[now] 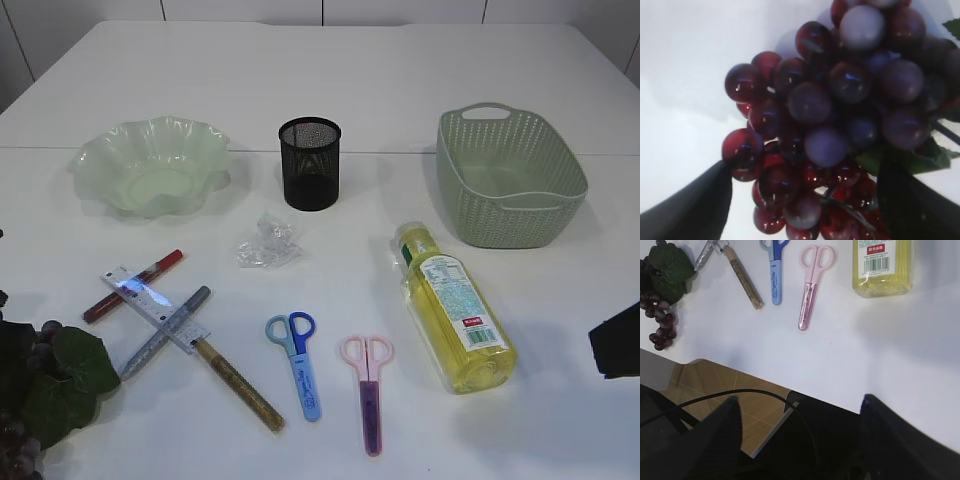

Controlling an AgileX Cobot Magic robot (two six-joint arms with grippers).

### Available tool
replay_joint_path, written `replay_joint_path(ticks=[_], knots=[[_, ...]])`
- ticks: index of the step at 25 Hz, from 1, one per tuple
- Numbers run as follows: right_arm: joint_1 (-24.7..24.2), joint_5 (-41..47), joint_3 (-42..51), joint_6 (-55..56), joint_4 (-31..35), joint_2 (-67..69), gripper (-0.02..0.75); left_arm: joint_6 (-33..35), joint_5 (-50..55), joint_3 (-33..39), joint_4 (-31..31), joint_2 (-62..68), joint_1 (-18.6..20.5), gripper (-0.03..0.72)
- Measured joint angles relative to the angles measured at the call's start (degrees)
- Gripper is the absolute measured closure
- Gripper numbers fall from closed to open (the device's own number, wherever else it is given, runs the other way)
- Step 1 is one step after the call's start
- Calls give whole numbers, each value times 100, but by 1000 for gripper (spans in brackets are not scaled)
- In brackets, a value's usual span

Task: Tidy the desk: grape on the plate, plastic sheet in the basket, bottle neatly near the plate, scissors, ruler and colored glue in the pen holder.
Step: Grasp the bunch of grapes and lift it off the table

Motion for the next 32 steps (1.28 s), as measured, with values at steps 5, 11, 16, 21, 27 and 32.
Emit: replay_joint_path(ticks=[5, 11, 16, 21, 27, 32], knots=[[0, 0, 0, 0, -11, 0, 175, -136, 0, 0, 0, -2, 0, 32], [0, 12, 0, 0, -11, 0, 174, -392, 105, -11, -309, 72, 0, 32], [3, 12, 0, 0, -11, 9, 174, -614, 109, -11, -823, 72, 0, 31], [13, 48, 0, -10, -11, 58, 174, -896, 33, -11, -743, 72, 0, 31], [13, 48, 0, -34, -11, 81, 174, -1129, -88, -11, -553, 184, 0, 32], [13, 48, 0, -44, -11, 98, 174, -1137, -100, -11, -657, 555, 0, 38]])
